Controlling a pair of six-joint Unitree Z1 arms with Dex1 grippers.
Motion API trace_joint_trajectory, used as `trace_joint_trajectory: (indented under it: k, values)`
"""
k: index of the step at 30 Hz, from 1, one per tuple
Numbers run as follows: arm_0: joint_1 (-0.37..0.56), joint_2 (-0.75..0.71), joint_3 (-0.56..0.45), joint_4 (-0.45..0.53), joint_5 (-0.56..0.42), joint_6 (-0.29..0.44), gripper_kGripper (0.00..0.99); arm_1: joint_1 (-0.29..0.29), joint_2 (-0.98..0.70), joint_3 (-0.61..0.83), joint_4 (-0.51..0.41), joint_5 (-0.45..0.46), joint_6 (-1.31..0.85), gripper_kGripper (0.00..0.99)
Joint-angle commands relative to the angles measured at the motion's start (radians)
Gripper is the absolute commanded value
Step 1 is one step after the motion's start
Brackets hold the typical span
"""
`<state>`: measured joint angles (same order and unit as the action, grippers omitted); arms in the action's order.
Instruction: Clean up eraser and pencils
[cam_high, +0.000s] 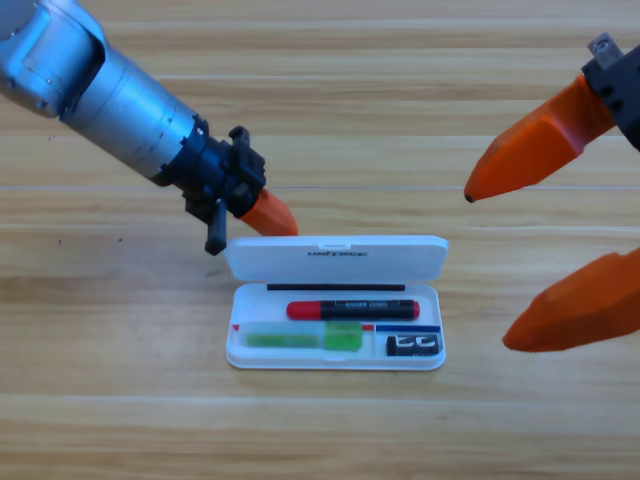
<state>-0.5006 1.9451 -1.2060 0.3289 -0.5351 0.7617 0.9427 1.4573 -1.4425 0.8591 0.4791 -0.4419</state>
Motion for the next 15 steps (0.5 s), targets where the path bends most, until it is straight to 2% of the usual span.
trace_joint_trajectory:
  k: [1,15]
  values:
    - [-0.044,-0.005,0.051,0.002,0.017,0.002,0.0,-0.021,0.005,0.031,-0.028,0.018,0.006,0.959]
    - [-0.087,0.009,0.112,-0.044,0.037,0.005,0.0,-0.018,0.009,0.033,-0.028,0.029,0.009,0.959]
